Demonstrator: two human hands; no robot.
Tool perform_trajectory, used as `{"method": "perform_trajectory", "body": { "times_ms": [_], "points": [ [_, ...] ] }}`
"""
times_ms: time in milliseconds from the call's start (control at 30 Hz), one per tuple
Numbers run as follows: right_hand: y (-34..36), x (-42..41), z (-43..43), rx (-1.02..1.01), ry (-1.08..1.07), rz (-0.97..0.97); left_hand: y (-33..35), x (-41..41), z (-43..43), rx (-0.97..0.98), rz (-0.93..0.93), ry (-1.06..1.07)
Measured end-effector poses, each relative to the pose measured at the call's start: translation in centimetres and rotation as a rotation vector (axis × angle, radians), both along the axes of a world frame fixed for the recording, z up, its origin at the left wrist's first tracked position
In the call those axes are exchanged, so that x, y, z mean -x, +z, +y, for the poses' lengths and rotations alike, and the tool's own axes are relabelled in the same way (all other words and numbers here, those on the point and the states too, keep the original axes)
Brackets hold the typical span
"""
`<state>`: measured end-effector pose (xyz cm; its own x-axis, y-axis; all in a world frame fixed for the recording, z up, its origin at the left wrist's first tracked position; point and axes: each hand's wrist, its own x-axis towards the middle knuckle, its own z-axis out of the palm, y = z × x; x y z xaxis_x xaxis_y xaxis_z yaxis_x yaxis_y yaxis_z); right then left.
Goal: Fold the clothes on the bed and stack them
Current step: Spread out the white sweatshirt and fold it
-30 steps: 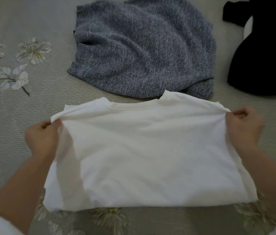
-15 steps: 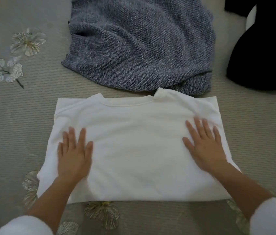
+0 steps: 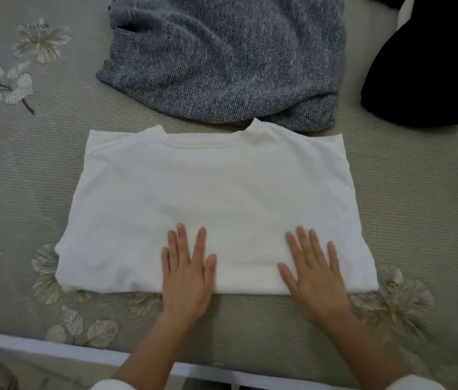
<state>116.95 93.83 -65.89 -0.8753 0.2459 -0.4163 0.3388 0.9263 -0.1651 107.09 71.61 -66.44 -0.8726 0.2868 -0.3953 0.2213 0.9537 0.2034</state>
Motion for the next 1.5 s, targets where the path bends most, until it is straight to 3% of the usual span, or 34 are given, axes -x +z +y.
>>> {"method": "perform_trajectory", "body": {
  "times_ms": [133,200,333,400,567,700,800,867,933,1033,1200,1367,1500],
  "points": [
    [-0.1,-1.9,4.0,-0.028,-0.244,-0.042,-0.1,0.3,-0.6,0.021,0.011,0.009],
    [0.3,-1.9,5.5,0.038,-0.442,0.026,-0.1,0.5,-0.2,0.006,-0.014,0.019],
    [1.2,-1.2,8.2,0.296,-0.898,0.188,0.2,-0.7,1.8,-0.062,-0.058,-0.06],
    [1.7,-0.6,8.9,0.467,-1.008,0.159,0.2,-2.5,3.3,-0.085,-0.069,-0.126],
    [3.9,1.4,10.5,0.897,-1.19,0.028,0.0,-3.9,5.5,-0.109,-0.097,-0.052],
    [8.5,3.6,9.6,1.155,-1.011,-0.128,0.3,-3.1,4.9,-0.143,-0.177,-0.083],
    [11.6,6.1,6.5,1.314,-0.815,-0.126,1.6,-1.1,4.1,-0.322,-0.388,-0.023],
    [12.9,8.1,3.4,1.371,-0.742,-0.102,3.3,1.1,3.1,-0.563,-0.631,0.204],
    [13.6,10.3,-0.4,1.382,-0.665,-0.087,5.5,3.5,1.5,-0.842,-0.891,0.569],
    [13.8,13.6,-6.5,1.331,-0.573,-0.062,7.2,7.3,-2.5,-1.108,-1.082,0.889],
    [12.3,18.3,-15.9,1.235,-0.421,-0.044,8.5,12.2,-10.9,-1.363,-1.052,1.043],
    [9.5,21.5,-22.9,1.156,-0.382,-0.066,7.2,14.1,-17.9,-1.337,-0.984,1.129],
    [7.9,21.5,-24.8,1.084,-0.352,-0.257,6.1,14.1,-19.8,-1.201,-0.985,1.104]
  ]
}}
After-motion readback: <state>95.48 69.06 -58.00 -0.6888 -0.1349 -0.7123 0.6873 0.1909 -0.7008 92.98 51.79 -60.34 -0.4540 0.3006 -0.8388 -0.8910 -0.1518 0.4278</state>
